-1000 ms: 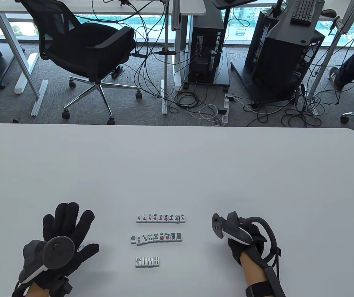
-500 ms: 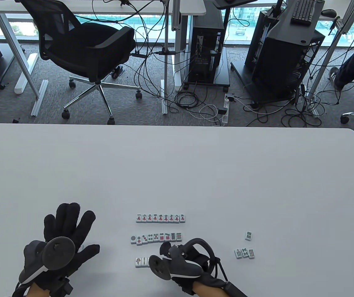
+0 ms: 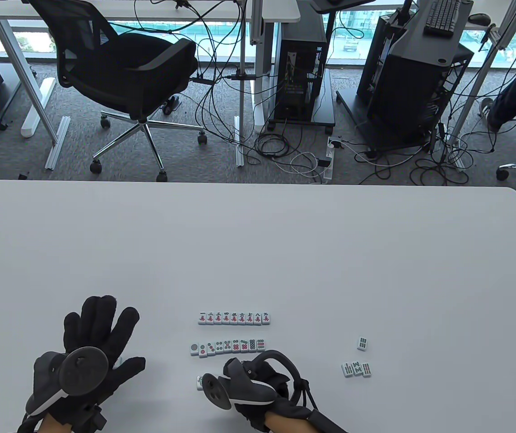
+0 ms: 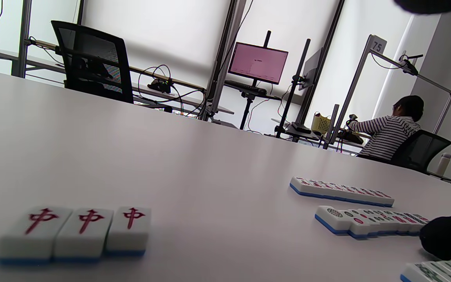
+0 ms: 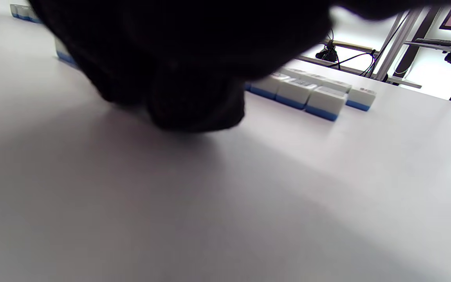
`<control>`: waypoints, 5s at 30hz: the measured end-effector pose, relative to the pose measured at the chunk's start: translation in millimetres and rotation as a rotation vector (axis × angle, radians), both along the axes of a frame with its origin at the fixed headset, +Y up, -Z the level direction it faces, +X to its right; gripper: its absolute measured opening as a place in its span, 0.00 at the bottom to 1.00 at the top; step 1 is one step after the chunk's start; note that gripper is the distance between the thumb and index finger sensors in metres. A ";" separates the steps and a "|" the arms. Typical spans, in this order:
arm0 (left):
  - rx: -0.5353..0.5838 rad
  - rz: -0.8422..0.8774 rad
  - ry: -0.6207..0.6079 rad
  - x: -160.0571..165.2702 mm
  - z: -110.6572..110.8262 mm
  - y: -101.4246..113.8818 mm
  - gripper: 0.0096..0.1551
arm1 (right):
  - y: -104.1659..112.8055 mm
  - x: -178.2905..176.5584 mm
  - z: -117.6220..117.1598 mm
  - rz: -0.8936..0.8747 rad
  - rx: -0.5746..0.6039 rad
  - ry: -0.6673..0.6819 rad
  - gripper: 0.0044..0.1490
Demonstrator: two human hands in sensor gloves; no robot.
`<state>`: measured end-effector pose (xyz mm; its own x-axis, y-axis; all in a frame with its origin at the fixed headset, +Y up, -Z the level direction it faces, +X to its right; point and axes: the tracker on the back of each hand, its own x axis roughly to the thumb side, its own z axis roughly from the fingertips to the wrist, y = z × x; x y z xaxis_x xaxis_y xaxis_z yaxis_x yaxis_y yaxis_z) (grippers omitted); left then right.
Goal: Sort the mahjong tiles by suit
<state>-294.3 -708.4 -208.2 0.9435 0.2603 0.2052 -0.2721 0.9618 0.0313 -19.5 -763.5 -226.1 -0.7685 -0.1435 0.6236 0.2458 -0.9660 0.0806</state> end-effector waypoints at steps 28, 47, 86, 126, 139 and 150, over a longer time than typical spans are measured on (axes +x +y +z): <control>-0.025 -0.018 0.024 -1.5 -1.6 -0.8 0.53 | 20.6 229.9 -81.2 0.157 0.065 -0.586 0.39; -0.019 -0.015 0.016 0.5 -1.7 0.6 0.53 | 21.7 182.1 -63.0 0.033 0.386 -0.375 0.38; -0.035 -0.010 0.004 1.2 -1.7 -1.2 0.53 | 41.4 113.5 -38.1 -0.057 0.073 -0.243 0.40; -0.036 -0.003 0.015 -0.2 -2.8 -0.9 0.53 | 8.4 55.1 -6.8 -0.027 0.019 -0.081 0.38; -0.031 -0.003 0.007 -0.7 -1.8 -1.4 0.53 | 4.5 40.0 -2.9 -0.018 0.036 -0.056 0.39; -0.034 -0.006 0.005 0.0 -1.4 -1.7 0.53 | 47.5 110.2 -20.0 -0.093 0.083 -0.300 0.41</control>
